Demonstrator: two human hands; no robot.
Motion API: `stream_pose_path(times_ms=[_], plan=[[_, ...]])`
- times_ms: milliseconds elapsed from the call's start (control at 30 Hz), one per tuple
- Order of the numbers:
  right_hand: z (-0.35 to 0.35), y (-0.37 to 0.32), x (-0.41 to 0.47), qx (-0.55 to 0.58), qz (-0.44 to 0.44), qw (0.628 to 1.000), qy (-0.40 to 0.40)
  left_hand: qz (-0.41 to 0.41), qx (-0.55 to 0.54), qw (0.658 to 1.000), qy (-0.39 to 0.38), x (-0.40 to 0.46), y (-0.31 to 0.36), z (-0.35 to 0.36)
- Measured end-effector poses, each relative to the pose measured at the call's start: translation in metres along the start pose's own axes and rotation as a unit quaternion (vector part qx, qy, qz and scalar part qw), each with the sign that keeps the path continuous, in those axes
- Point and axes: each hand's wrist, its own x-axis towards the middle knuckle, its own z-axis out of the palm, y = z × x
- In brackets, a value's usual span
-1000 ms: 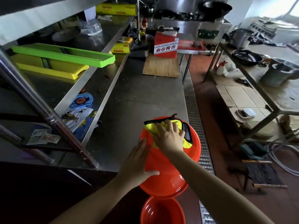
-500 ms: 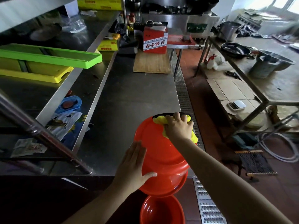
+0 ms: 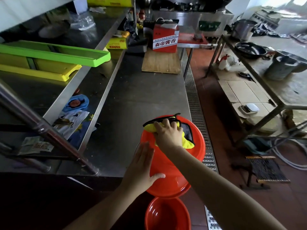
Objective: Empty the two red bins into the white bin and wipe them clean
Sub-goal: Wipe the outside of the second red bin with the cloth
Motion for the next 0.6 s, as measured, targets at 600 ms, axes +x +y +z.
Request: stream_pose_path(times_ms=[600], plan=[[0.002,0.021,-0.027,-0.026,-0.047,0.999,0.007,-0.015,-0.015,1.000,-0.019,0.005,0.011,-0.007]])
